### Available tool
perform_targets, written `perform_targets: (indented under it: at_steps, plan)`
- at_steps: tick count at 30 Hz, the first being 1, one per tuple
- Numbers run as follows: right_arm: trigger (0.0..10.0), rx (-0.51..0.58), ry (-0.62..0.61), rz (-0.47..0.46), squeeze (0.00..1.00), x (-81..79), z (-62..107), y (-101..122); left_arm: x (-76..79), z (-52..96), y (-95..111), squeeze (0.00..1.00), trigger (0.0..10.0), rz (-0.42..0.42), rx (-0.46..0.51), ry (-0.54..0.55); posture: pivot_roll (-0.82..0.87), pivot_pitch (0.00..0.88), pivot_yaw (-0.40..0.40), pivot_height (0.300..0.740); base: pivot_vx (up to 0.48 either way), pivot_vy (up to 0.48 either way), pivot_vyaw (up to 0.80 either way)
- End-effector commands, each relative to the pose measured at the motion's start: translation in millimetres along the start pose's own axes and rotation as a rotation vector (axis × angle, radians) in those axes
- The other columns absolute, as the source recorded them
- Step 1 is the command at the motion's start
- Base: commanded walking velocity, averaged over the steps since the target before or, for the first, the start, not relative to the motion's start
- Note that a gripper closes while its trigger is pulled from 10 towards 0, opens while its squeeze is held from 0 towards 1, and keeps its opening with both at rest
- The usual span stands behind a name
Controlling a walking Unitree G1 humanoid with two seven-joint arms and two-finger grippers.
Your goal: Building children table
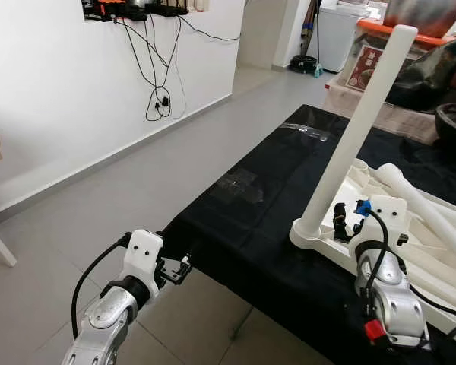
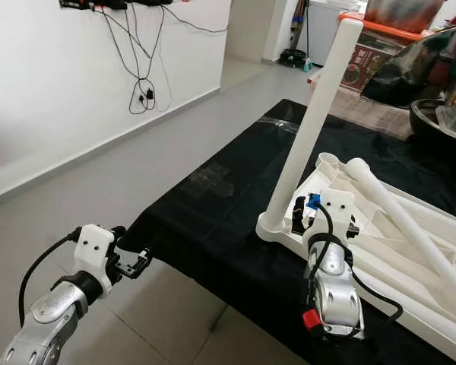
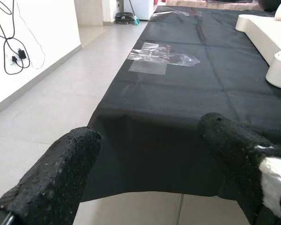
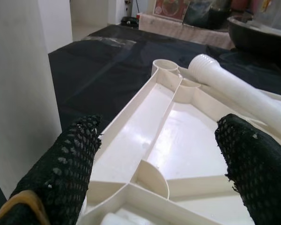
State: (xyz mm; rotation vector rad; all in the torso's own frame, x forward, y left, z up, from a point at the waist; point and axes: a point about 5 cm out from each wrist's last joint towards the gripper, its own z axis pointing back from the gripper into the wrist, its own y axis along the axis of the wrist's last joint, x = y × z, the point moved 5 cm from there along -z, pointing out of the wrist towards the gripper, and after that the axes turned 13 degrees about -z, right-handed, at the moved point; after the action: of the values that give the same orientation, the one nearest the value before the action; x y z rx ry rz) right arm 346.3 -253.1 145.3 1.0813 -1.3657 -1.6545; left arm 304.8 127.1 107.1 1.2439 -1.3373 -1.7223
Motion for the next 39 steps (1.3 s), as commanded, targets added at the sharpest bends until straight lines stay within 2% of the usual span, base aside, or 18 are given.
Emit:
perform_targets:
  at_steps: [1,24,39]
  plan:
    - [10.0,0.001,-0.01,0.006,0.0,0.3,-0.8,-2.4,4.4,-1.1,-0.4,0.0,10.0,-0.002,-0.001,-0.011,0.0,0.0,-0.113,0.74,0.0,0.0,0.0]
    - [10.0,-0.004,-0.008,0.02,0.0,-4.7,-3.8,-4.9,4.2,-3.6,0.3,0.0,10.0,-0.005,0.004,-0.012,0.0,0.0,-0.112,0.74,0.0,0.0,0.0]
    - [10.0,0.018,-0.05,0.019,0.0,-1.0,-6.9,-1.3,5.0,-3.3,1.5,0.0,10.0,0.04,0.011,-0.007,0.01,0.0,-0.122,0.74,0.0,0.0,0.0]
